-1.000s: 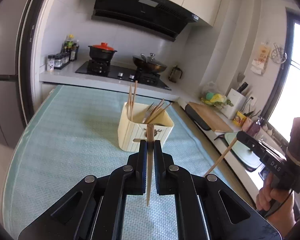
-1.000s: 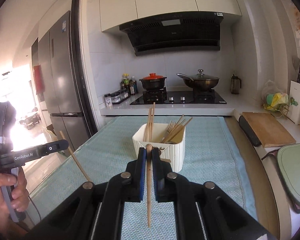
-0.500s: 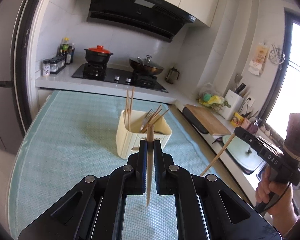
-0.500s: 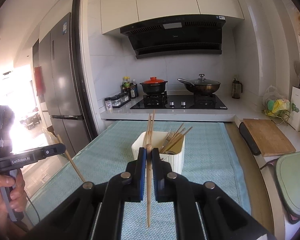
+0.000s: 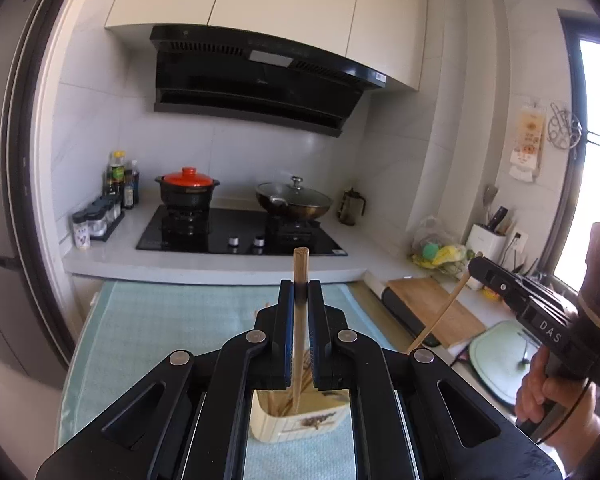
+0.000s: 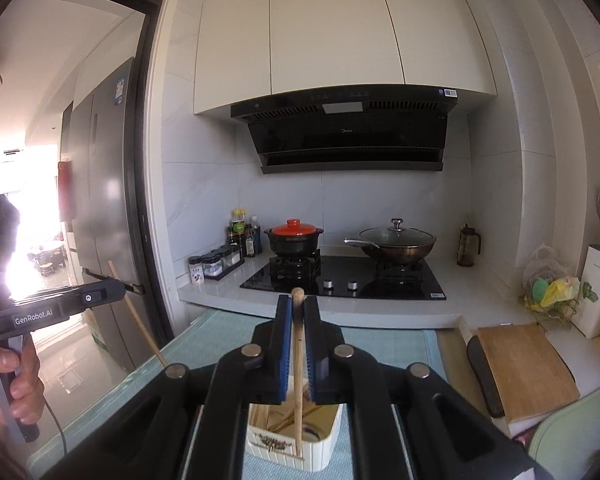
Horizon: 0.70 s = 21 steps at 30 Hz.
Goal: Organize utensils
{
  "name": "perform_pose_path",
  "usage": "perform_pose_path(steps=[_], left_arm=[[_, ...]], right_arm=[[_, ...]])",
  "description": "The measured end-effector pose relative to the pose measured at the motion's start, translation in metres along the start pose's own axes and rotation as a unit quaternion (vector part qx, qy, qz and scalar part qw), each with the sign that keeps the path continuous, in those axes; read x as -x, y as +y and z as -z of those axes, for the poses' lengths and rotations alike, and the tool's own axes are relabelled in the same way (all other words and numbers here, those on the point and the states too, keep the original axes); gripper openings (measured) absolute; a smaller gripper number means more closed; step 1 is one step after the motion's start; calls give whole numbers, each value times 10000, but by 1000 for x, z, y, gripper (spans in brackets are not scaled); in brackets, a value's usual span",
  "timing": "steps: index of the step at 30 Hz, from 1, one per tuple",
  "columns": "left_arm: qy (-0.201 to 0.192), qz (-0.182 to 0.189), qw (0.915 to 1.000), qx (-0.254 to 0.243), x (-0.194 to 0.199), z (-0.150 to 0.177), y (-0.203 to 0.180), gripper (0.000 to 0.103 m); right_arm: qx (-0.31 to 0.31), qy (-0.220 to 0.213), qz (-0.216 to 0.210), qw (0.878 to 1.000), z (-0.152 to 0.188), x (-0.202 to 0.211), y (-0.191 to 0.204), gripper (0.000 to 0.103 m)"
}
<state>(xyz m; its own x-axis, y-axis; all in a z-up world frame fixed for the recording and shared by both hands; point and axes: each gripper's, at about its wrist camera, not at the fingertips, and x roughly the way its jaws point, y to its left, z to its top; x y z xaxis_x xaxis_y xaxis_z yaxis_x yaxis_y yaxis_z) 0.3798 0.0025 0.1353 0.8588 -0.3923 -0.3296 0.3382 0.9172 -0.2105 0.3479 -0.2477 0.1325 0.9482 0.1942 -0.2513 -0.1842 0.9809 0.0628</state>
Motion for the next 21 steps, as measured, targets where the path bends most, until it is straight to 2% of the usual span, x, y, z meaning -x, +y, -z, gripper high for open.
perform_pose_path(steps=[3, 7, 12, 18, 19, 20, 21], left_arm=[[185, -43, 9998, -6, -36, -2, 1, 4], [724, -111, 9973, 13, -88, 16, 7, 4], [1360, -207, 9903, 184, -140, 49, 23, 4], [1889, -398, 9807, 320, -179, 77, 37, 6], [1927, -468, 9796, 314, -180, 78, 37, 15], [1937, -511, 9792, 313, -179, 79, 37, 35], [1887, -530, 9801, 310, -174, 78, 38, 48]], right_arm=[[-164, 30, -118, 9998, -4, -30, -5, 6], [-379, 335, -251, 9984, 10, -77, -12, 6], [-816, 1128, -406, 9894, 50, -141, -27, 6], [-1165, 2047, -461, 9708, 100, -209, -46, 7], [-1189, 2118, -492, 9688, 105, -217, -49, 9], [-1184, 2169, -505, 9677, 108, -223, -51, 10], [-1154, 2198, -428, 9677, 108, -227, -53, 11]])
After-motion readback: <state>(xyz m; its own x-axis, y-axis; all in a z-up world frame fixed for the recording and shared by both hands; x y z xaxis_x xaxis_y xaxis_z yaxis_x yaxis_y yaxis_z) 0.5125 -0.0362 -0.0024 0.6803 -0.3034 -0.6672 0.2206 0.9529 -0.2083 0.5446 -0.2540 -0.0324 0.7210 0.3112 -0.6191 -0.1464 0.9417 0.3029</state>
